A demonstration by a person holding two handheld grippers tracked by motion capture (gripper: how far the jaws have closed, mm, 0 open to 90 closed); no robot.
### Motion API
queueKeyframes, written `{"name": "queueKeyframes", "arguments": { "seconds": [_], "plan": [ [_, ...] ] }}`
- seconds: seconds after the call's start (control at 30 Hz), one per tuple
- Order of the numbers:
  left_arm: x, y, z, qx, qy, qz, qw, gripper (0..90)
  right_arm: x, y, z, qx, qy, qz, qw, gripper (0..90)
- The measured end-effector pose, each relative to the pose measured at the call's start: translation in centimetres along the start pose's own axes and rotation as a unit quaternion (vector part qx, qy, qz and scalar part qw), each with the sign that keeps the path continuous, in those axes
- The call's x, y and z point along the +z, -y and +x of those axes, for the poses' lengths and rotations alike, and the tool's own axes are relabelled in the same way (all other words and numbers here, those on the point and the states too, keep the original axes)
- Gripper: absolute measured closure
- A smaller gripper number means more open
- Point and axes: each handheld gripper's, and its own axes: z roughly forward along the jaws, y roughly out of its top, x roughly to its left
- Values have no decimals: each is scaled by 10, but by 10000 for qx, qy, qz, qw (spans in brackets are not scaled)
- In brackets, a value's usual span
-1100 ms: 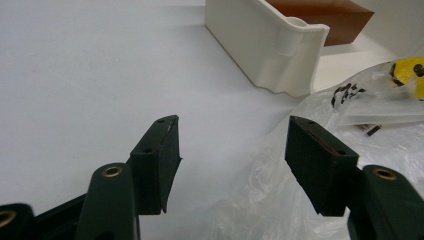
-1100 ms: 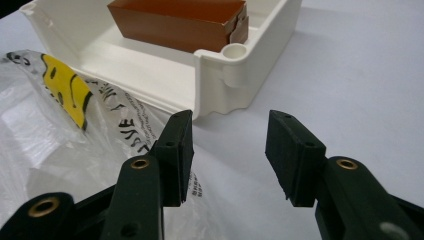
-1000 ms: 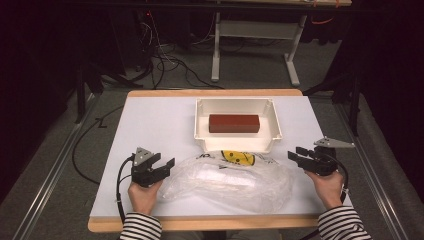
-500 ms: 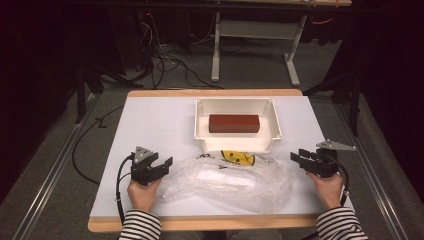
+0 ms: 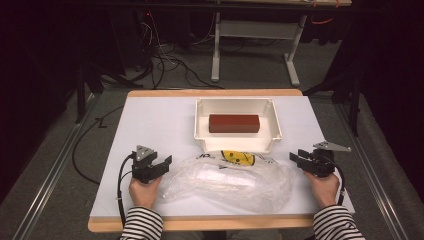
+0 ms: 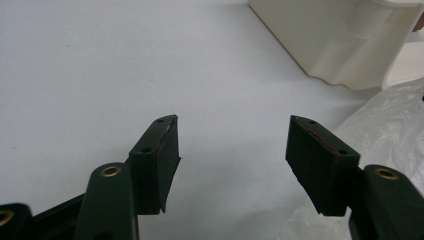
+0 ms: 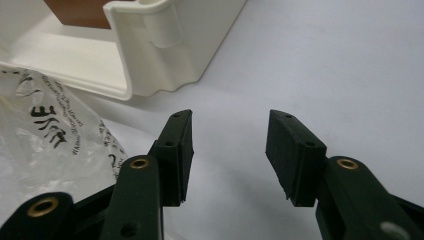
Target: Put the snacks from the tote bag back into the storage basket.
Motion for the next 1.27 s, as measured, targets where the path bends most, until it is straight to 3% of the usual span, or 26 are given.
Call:
{"name": "queueKeyframes", "arguments": {
  "seconds": [0.5,0.83,0.97,1.03,1.1,1.27],
  "plan": [
    [11,2,4,-60,-146,44,9999,379,12,2,-4,31,143,-80,9999,537],
    [16,3,6,-91,-216,113,9997,372,16,8,-7,199,115,-178,9996,531],
    [17,3,5,-74,-240,112,9996,369,17,8,-4,128,153,-131,9997,527],
    [16,3,5,-26,-245,120,9996,365,19,8,0,-129,205,-58,9997,523],
    [16,4,4,-15,-235,113,9997,362,20,8,2,-220,231,-21,9995,518],
    [16,4,4,-10,-186,104,9998,358,20,8,-1,-134,197,-46,9997,504]
  ]
}}
